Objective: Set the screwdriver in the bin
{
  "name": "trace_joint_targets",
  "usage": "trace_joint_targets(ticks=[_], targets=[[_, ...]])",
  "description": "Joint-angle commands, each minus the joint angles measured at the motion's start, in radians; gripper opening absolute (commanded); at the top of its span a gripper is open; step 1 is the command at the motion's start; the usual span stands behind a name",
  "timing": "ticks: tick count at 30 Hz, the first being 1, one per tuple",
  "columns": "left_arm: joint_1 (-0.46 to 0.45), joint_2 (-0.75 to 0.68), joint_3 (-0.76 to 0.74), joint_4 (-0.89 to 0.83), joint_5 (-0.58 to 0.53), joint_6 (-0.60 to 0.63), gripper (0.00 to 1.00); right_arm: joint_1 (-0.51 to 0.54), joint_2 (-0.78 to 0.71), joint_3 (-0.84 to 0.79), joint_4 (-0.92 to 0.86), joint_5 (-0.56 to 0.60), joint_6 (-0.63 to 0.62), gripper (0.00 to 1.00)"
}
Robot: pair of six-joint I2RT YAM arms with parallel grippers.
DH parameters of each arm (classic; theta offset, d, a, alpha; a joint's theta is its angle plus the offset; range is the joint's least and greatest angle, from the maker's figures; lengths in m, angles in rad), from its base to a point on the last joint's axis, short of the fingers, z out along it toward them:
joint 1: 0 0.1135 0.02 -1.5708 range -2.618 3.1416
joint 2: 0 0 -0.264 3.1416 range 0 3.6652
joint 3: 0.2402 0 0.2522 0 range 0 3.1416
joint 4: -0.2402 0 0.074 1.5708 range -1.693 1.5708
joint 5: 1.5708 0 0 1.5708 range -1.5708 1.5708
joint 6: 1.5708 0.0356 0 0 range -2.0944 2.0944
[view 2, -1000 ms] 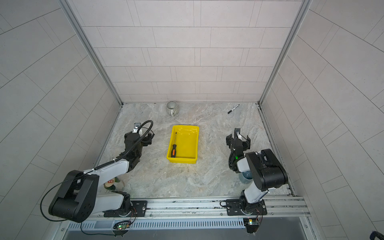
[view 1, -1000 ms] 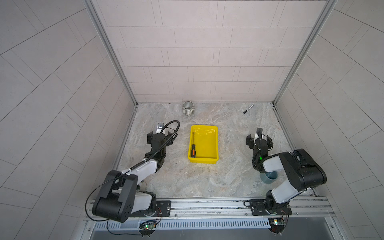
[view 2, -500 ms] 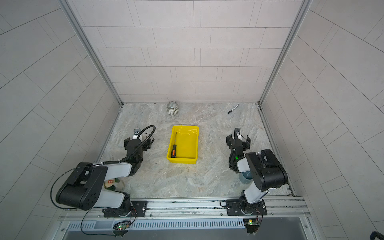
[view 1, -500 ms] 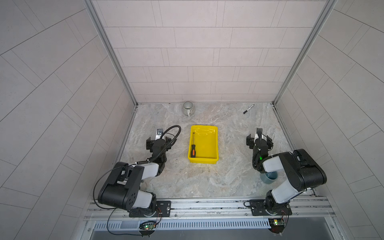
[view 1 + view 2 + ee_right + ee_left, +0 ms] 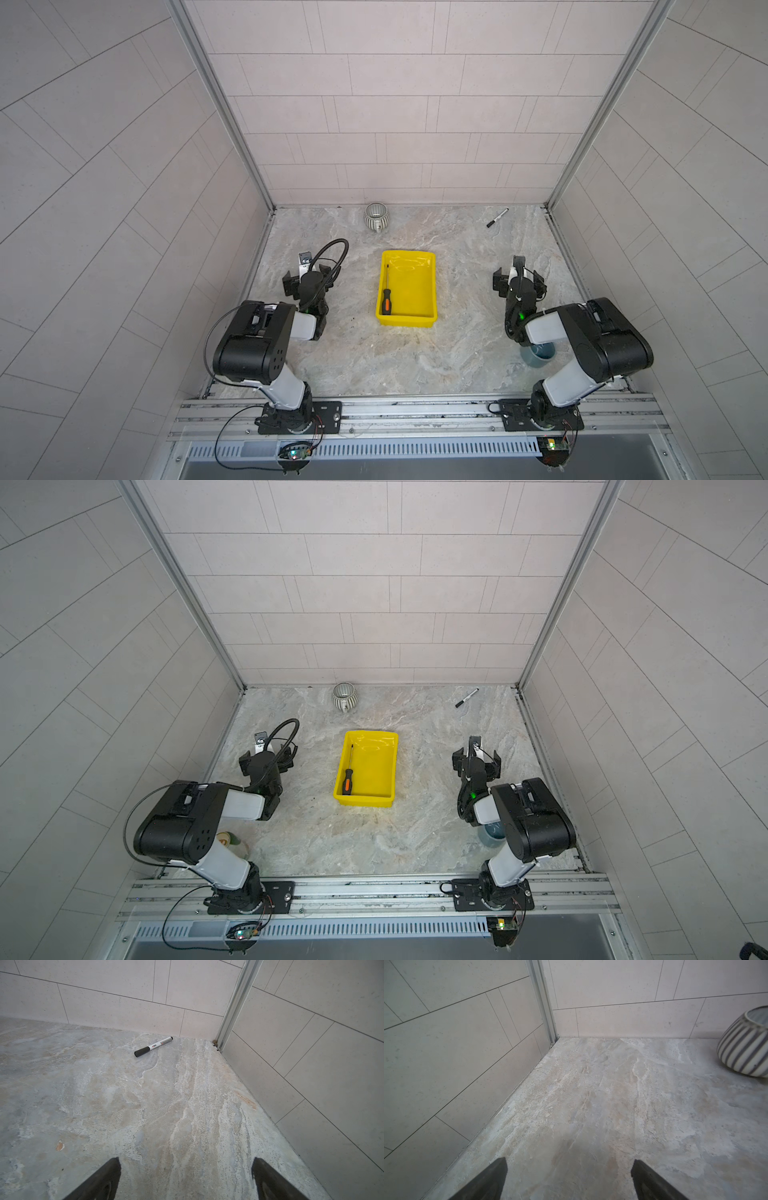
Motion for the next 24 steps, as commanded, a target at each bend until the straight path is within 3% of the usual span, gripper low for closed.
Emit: trace_joint_targets(ticks=[1,24], targets=[[0.002,-0.009,0.003,-0.043,0.030,-0.032,1.00,0.004,0.003,0.004,0.011,0.002,-0.009,1.00],[0.001,-0.013,-0.002,-0.037,0.027,-0.031,1.00,-0.002,0.003,0.008,0.002,-0.007,-0.005,0.99]])
